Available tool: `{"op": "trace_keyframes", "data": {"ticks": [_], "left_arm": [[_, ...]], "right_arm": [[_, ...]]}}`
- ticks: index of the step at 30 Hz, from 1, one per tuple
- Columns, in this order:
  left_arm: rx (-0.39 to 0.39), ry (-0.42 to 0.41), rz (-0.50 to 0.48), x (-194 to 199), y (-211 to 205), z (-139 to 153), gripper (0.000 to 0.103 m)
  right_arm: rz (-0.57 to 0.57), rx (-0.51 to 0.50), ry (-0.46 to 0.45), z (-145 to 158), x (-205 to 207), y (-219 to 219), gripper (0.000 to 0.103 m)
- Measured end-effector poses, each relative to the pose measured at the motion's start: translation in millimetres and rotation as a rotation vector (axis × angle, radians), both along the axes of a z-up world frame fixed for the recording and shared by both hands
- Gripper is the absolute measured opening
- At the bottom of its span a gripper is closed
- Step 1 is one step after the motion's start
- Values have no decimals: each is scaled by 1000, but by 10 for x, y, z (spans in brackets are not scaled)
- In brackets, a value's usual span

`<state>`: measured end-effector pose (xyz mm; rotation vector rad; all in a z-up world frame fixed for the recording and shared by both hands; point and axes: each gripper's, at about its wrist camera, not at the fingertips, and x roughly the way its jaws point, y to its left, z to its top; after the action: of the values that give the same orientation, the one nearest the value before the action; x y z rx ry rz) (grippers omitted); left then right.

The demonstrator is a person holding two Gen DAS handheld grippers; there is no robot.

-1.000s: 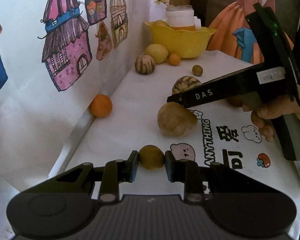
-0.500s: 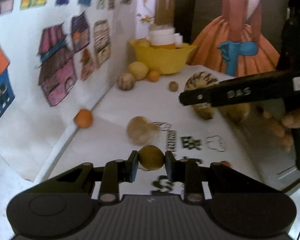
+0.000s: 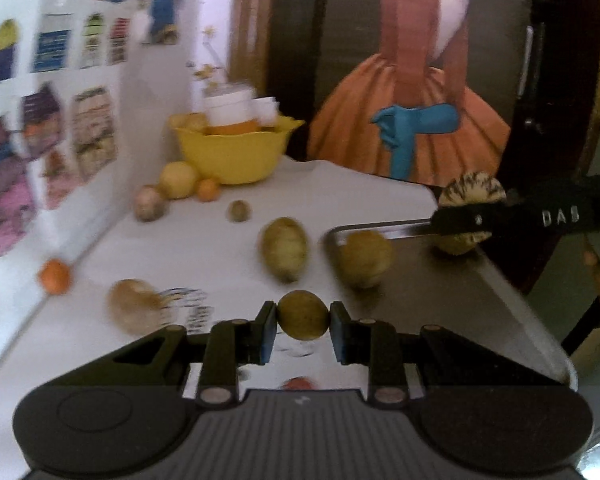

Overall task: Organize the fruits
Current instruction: 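Carry the small fruit with the left tool while the right tool carries the pepino to the tray, then lower and release the small fruit with the left tool while the right tool releases the pepino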

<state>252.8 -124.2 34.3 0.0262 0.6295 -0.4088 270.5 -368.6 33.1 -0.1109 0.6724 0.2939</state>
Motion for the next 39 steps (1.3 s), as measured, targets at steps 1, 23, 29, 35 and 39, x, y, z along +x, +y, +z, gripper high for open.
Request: {"op": "trace_keyframes", "data": {"ticks": [1,23,29,35,39], "left_arm": [[-6,0,-10,8,-77,-28,31],[-24,22,-107,245,-847,-581,31],[-33,47,-94,337,-847,-662,31],[-55,56,-78,413,-827,-664,31],[-52,55,-77,422,-836,-664,31]], "right_arm": [[-12,-7,2,-19,-27,-76,54],[-67,-74,24,-686,97,-738,54],[-58,-76,16,-784,151,-759,54],[-48,-85,-6,-809,165,-746,54],[-48,-96,-31,-839,148,-728,54]]}}
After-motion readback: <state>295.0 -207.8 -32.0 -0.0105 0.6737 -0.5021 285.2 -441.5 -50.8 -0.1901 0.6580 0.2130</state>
